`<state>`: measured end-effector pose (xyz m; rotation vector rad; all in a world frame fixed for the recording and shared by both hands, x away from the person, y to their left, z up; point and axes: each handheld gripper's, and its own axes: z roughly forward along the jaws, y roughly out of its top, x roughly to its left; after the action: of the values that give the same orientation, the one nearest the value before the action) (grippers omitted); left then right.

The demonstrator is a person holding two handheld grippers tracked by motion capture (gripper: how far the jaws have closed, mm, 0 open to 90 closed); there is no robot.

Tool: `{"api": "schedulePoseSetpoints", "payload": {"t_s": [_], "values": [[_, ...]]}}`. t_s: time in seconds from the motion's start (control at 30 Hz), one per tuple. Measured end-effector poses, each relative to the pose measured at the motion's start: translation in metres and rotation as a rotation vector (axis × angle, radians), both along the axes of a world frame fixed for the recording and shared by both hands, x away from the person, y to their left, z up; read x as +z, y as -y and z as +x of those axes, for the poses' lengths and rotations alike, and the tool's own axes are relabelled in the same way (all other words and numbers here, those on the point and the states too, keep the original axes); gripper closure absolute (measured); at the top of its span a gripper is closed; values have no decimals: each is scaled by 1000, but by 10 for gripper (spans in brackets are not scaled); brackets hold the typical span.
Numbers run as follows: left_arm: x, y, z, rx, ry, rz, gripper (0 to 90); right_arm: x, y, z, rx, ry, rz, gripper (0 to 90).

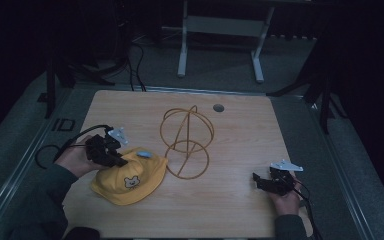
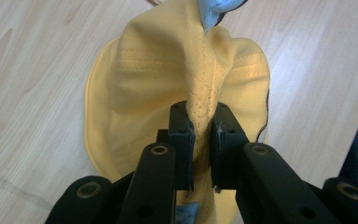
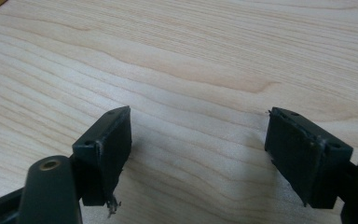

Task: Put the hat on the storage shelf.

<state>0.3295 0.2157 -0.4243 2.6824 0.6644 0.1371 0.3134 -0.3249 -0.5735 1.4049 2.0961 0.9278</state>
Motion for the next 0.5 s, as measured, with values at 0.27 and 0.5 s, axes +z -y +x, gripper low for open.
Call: {"api": "schedulePoseSetpoints", "payload": {"t_s": [0.27, 0.5], "values": [[4, -4, 4, 51, 24, -15, 808, 0, 0, 0, -2, 0, 2, 227], [7, -8, 8, 100, 42, -24, 807, 0, 0, 0, -3, -1, 3, 227]]}}
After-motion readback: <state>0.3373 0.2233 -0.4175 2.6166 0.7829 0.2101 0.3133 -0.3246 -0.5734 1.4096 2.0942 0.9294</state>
